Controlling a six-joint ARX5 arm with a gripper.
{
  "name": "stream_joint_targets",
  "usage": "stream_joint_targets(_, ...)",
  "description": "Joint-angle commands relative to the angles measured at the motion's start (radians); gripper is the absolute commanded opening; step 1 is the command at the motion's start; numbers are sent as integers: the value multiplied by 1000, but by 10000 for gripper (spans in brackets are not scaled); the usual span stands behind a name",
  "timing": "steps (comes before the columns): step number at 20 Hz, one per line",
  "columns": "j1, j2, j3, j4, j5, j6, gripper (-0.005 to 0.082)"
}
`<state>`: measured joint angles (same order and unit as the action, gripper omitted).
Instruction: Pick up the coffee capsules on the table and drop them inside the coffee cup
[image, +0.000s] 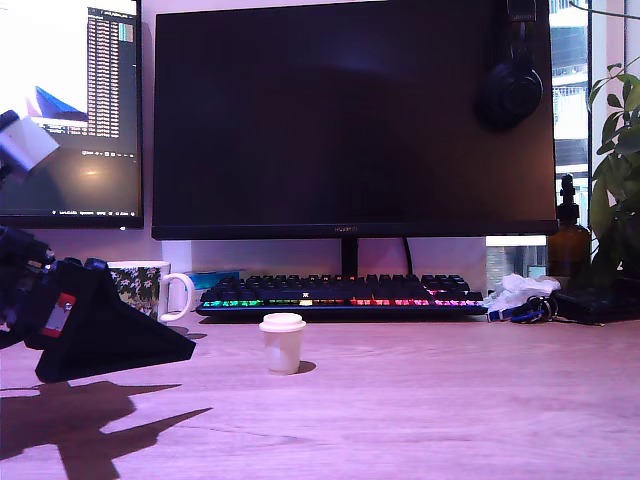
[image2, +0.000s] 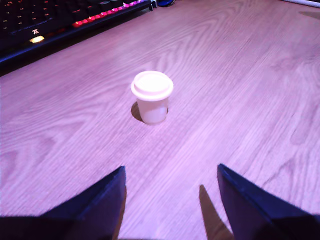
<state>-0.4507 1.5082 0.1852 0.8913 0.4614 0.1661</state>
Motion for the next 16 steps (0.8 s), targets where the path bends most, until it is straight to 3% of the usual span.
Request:
stream_joint_targets(1,-1,31,12,21,2,10,535)
stream_joint_targets(9,-4,161,94,84,14,11,534)
stream_joint_targets(16,-4,252,163,82,93,29,537)
